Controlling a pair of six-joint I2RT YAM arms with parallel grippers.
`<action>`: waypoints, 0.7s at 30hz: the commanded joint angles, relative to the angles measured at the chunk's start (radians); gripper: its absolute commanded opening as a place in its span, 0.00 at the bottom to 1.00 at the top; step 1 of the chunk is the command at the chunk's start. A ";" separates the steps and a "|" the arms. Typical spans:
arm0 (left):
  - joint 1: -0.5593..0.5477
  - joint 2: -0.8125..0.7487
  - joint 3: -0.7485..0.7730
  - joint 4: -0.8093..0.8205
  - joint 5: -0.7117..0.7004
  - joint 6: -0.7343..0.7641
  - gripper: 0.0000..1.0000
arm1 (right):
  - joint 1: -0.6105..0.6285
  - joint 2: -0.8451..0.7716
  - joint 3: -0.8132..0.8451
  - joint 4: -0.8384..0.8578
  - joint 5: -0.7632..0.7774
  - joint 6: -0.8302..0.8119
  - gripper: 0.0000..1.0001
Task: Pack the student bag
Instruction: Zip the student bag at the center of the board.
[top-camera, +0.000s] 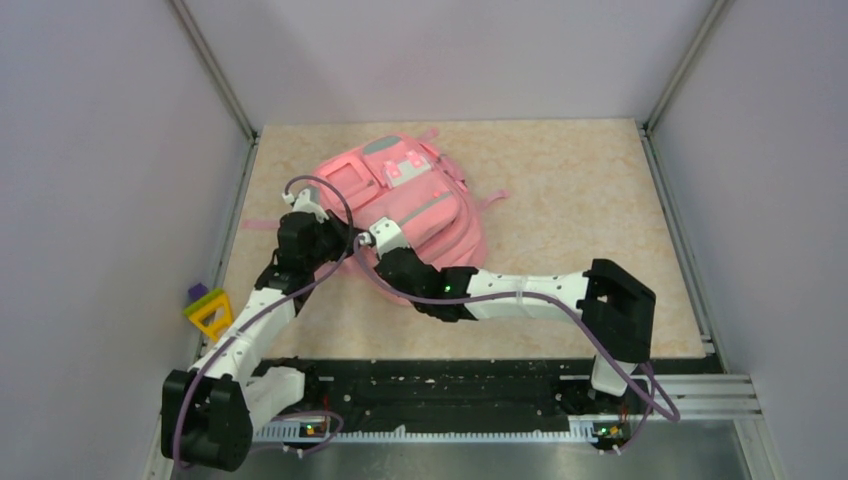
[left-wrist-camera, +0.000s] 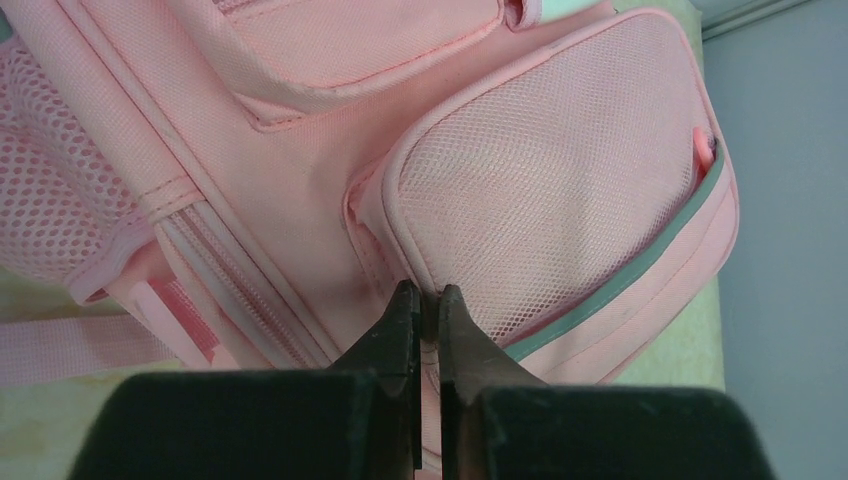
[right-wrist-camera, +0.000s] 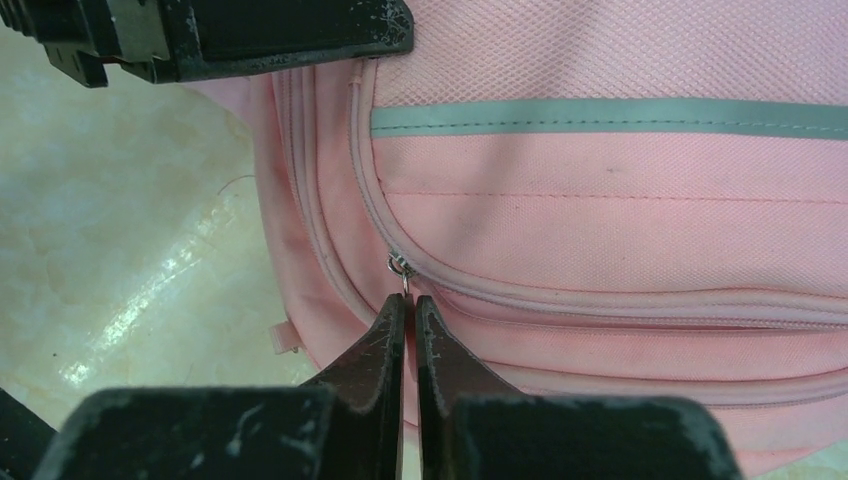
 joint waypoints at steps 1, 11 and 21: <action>0.012 0.009 0.007 0.055 -0.051 0.089 0.00 | -0.027 -0.036 -0.015 -0.025 0.018 0.010 0.00; 0.034 0.124 0.130 0.076 -0.079 0.186 0.00 | -0.179 -0.231 -0.161 -0.042 -0.057 -0.011 0.00; 0.034 0.350 0.376 0.059 -0.006 0.381 0.00 | -0.379 -0.244 -0.196 0.103 -0.237 -0.089 0.00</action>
